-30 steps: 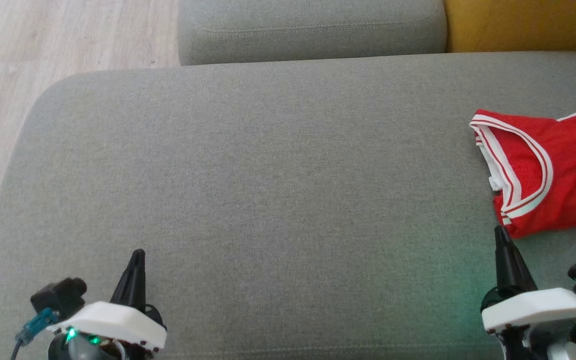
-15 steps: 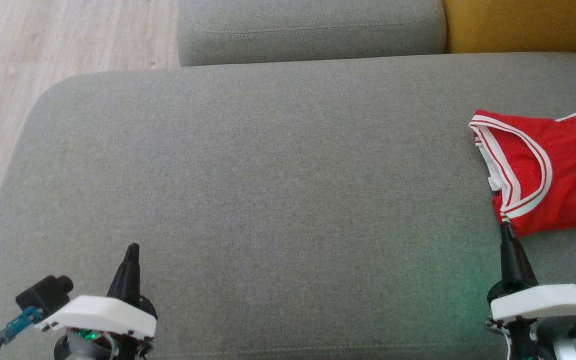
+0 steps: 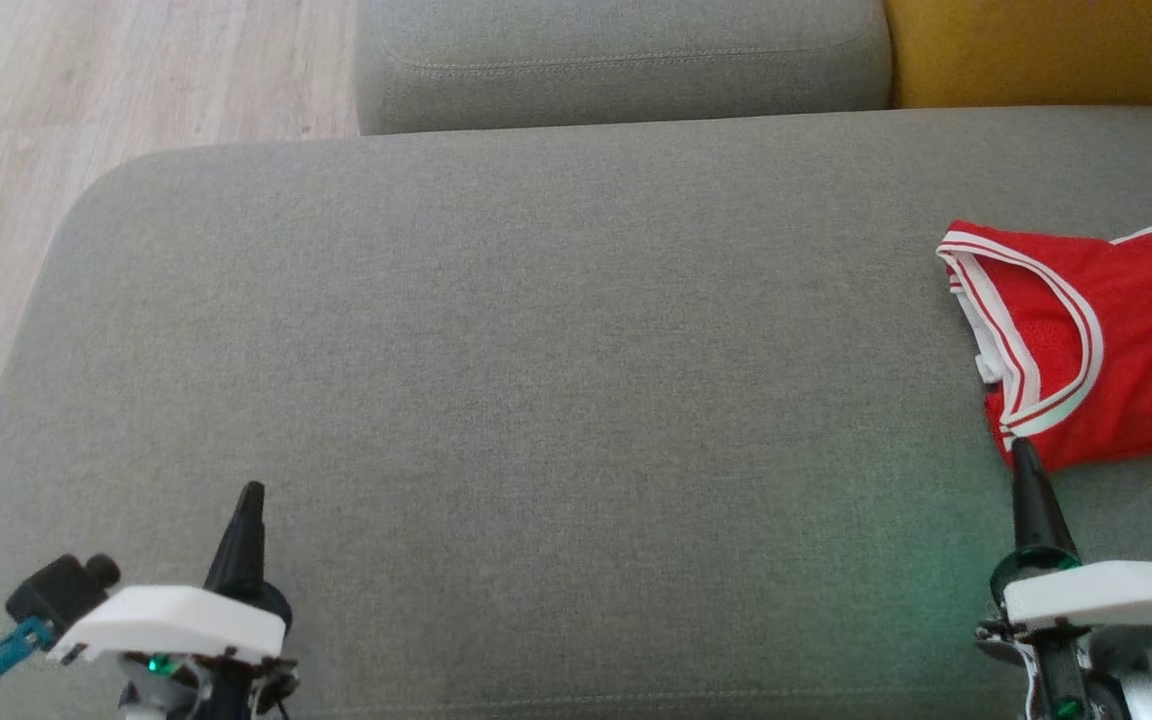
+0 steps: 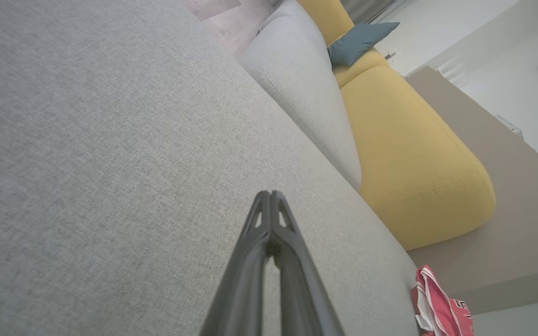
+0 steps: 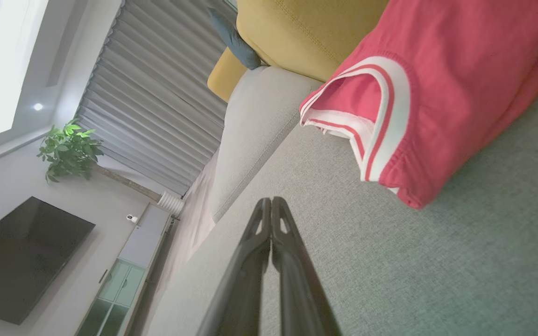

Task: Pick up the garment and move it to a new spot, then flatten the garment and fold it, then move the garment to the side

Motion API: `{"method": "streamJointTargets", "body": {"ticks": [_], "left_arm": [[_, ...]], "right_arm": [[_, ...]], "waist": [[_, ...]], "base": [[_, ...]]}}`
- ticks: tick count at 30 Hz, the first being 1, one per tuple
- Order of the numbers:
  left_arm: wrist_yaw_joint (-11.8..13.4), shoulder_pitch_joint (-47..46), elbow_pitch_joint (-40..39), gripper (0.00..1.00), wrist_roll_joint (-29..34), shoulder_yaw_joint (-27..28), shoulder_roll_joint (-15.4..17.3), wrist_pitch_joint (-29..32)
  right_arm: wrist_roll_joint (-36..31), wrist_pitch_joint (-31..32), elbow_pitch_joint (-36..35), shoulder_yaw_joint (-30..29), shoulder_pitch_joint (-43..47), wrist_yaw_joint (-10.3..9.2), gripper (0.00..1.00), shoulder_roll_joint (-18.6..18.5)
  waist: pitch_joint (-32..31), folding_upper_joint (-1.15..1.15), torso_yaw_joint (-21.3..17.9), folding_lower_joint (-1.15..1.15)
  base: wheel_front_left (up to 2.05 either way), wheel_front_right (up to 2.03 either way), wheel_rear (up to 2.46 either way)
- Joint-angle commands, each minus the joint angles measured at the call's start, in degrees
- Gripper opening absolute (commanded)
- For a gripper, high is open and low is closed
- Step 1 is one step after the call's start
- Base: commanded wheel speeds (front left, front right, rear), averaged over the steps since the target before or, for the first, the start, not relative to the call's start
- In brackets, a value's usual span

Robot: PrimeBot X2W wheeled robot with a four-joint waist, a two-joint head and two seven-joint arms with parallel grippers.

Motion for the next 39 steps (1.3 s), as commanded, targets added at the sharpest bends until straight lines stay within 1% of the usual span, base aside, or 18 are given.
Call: {"method": "streamJointTargets", "body": {"ticks": [1,36,39], "left_arm": [[-0.69,-3.52,-1.46,0.0,-1.66,2.05,0.2,0.42],[-3.82,-5.95,-0.15,0.0,-23.47,7.73,-1.77,5.53],[-4.19,-6.24,0.0,0.0,-26.03,8.4,-2.01,6.14]], "right_arm": [[1.94,0.21,-1.54,0.3,-3.07,0.12,0.0,-1.15],[24.92,2.65,1.04,-0.97,-5.72,0.17,0.0,-1.25],[27.61,2.95,1.34,-1.14,-6.04,0.18,0.0,-1.25]], "waist": [[-0.02,0.0,-0.01,0.0],[-0.4,0.0,-0.14,0.0],[-0.45,0.0,-0.15,0.0]], "base": [[0.0,0.0,0.0],[0.0,0.0,0.0],[0.0,0.0,0.0]]}}
